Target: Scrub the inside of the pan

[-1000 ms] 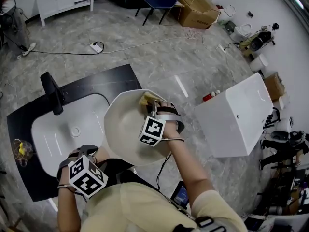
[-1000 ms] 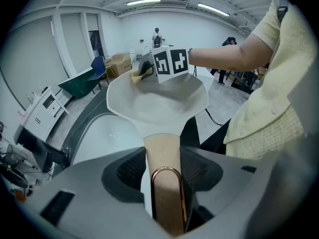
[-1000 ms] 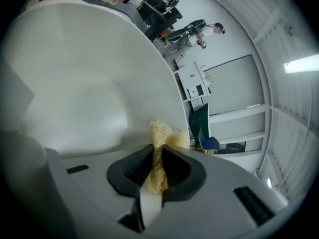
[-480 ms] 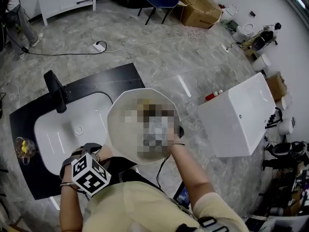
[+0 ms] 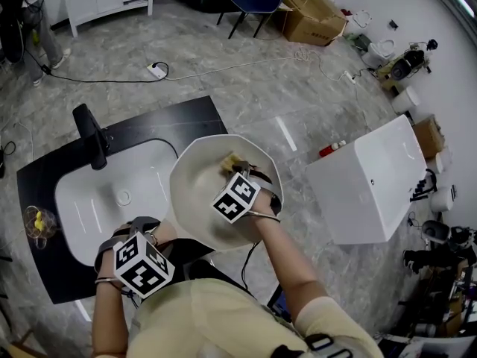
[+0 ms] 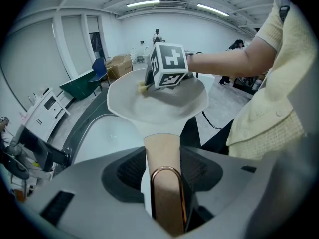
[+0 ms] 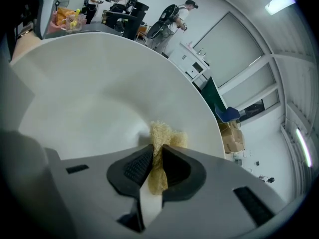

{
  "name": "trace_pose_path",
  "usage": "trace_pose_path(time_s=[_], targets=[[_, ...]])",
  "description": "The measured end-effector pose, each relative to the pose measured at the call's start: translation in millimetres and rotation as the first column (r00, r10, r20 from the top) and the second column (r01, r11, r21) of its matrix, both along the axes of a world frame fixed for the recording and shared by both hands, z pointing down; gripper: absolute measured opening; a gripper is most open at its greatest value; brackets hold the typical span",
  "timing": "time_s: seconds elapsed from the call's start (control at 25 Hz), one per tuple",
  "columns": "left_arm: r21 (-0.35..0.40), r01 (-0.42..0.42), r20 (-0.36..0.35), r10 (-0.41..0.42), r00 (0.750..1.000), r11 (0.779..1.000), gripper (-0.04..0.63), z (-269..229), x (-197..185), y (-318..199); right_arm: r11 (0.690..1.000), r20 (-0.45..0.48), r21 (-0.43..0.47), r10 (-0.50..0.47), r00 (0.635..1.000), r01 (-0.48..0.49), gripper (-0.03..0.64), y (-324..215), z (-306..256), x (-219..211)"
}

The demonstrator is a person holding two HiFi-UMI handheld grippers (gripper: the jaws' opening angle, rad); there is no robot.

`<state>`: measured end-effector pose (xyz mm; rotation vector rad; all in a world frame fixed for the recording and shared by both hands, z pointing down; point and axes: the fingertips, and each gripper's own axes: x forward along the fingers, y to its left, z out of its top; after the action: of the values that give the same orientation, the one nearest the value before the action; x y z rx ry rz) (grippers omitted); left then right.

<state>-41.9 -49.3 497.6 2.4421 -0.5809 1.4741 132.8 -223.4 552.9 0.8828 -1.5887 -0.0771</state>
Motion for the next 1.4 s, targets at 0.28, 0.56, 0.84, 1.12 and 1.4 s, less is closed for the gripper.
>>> trace_pose_path(time_s=[0.28,0.56,0.84,1.12,1.4], targets=[[0.009,-0.001,-0.007,0.001,1.000,1.000,0.215,2,-1,-1,1.000,0.024,-0.013,-0.018,1.000,0.019,0.064,-4,8,-21],[0.006,-0.001,-0.007,0.001,1.000,1.000,0.215,3,-1,0,0.993,0.081,-0.022,-0.113,0.990,0.115,0.064,3,11,-55],[0.005,0.002,-0.004,-0.002,1.000,1.000,0.215,3,-3,-1,0.970,0.147,-0.057,-0.225,0.963,0.235,0.064,22,10,-88],[0.003,0.005,-0.012,-0.005,1.000,1.000,0.215,2,-1,-1,0.936,0.210,-0.105,-0.309,0.928,0.335,0.064,47,7,-106],[0.006,0.014,-0.023,-0.014,1.000,1.000,0.213,2,-1,-1,0.893,0.257,-0.166,-0.370,0.893,0.418,0.064,77,7,-117]])
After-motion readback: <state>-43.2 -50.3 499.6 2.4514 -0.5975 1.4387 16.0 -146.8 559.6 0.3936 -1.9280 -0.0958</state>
